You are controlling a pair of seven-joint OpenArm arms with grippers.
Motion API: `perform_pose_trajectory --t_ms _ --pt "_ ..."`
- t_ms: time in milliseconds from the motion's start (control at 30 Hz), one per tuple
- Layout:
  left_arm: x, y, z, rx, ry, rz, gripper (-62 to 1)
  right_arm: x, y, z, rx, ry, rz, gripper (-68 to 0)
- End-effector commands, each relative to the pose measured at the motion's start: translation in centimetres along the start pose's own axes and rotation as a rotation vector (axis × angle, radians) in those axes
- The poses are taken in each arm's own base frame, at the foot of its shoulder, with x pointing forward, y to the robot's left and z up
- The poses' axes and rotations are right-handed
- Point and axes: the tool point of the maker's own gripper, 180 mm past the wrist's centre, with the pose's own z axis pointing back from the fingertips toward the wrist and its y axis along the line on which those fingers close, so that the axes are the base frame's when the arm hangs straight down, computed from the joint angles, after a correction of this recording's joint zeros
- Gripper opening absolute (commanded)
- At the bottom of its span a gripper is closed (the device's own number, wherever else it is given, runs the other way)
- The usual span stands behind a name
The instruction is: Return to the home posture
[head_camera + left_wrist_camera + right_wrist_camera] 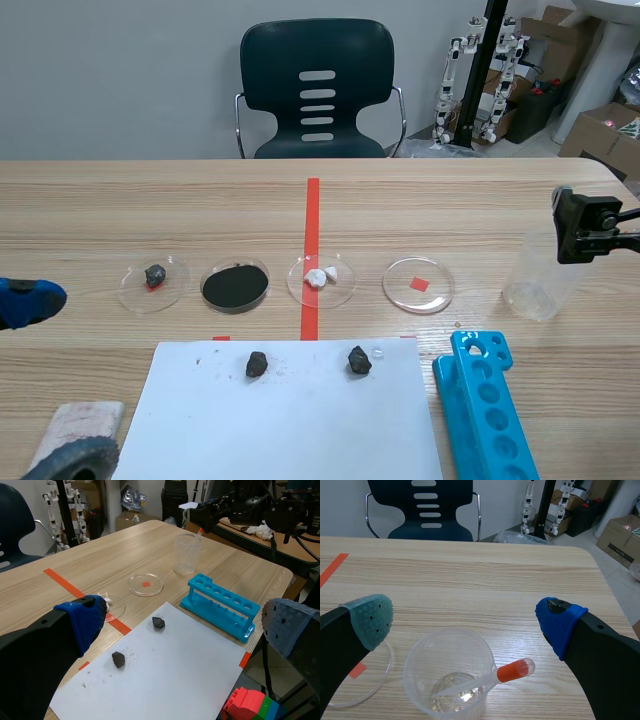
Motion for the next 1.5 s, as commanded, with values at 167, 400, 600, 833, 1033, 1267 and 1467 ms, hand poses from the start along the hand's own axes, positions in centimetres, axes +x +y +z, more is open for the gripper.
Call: perform_pose_trajectory --t_ms 167,400,600,833,1033,1267,1467 --pt "0.6 -0.3 -0.1 0.0 -0.03 0.015 1.4 1.4 -0.1 -0.3 0.008 -0.041 0.009 -8.4" --pt "0.6 -0.3 -0.1 0.0 -0.03 0.015 1.4 1.4 -0.1 -0.3 0.008 -0.041 0.009 -8.4" --pt "0.6 -0.3 -0.1 0.0 -0.03 0.015 1.4 1.4 -0.1 -0.3 0.008 -0.041 0.009 -8.4" --pt "0.6 -0.3 -0.1 0.0 -0.03 0.015 1.4 1.2 0.2 0.0 0.014 -0.036 0.012 -8.4" --pt "0.6 -0.3 -0.1 0.0 -0.031 0.015 1.4 2.3 2.3 1.3 0.07 -0.054 0.059 -8.4" --pt "0.6 -0.3 -0.1 0.0 -0.031 0.015 1.4 3.7 5.3 3.5 0.147 -0.075 0.092 -8.4" --pt "0.6 -0.3 -0.1 0.0 -0.03 0.015 1.4 3.3 7.8 5.8 0.214 -0.044 0.146 -8.4"
